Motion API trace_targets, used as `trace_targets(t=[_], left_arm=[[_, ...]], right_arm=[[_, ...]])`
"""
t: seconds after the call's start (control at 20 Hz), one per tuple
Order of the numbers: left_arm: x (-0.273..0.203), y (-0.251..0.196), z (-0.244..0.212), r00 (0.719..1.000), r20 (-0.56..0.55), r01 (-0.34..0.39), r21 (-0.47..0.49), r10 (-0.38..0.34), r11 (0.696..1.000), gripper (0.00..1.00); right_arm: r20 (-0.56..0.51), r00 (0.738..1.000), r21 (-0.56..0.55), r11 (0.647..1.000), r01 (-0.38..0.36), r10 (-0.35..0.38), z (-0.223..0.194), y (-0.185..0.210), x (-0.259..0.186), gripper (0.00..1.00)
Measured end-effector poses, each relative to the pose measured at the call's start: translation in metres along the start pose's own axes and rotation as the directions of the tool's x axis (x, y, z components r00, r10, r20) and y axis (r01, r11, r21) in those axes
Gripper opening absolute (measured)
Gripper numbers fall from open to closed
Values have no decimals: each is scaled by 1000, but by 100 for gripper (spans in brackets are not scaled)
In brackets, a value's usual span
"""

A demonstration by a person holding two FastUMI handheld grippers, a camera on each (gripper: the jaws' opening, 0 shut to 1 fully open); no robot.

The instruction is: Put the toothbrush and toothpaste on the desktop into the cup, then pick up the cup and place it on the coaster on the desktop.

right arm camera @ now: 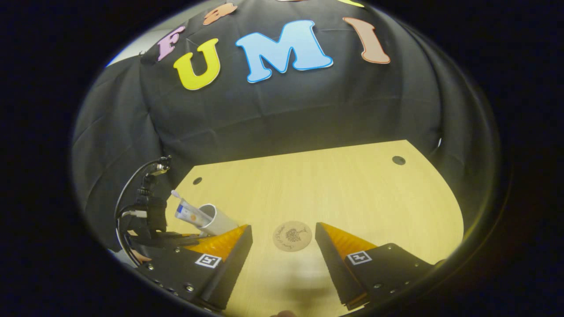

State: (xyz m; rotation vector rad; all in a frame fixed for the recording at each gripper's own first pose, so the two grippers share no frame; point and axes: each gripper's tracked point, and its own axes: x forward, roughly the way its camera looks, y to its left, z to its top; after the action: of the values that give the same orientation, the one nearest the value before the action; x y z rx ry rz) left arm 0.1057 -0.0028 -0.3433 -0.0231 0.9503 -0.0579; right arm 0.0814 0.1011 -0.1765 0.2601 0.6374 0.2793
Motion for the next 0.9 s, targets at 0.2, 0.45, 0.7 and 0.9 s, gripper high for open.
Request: trace_targets(t=[0.2, 0.45, 0.7, 0.9], left_arm=[[-6, -15, 8, 1000, 17, 18, 52, -19, 998, 29], [-7, -51, 10, 997, 15, 80, 97, -82, 992, 29], [5, -90, 13, 990, 9, 136, 154, -139, 979, 29], [15, -122, 13, 984, -3, 176, 190, -179, 966, 35]], right_arm=[[2, 1000, -4, 1000, -2, 2, 0, 1, -2, 88], [7, 1000, 7, 1000, 13, -13, -1, -9, -7, 88], [5, 999, 39, 998, 40, -40, -6, -26, -12, 88], [3, 997, 66, 995, 72, -72, -10, -45, -18, 88]])
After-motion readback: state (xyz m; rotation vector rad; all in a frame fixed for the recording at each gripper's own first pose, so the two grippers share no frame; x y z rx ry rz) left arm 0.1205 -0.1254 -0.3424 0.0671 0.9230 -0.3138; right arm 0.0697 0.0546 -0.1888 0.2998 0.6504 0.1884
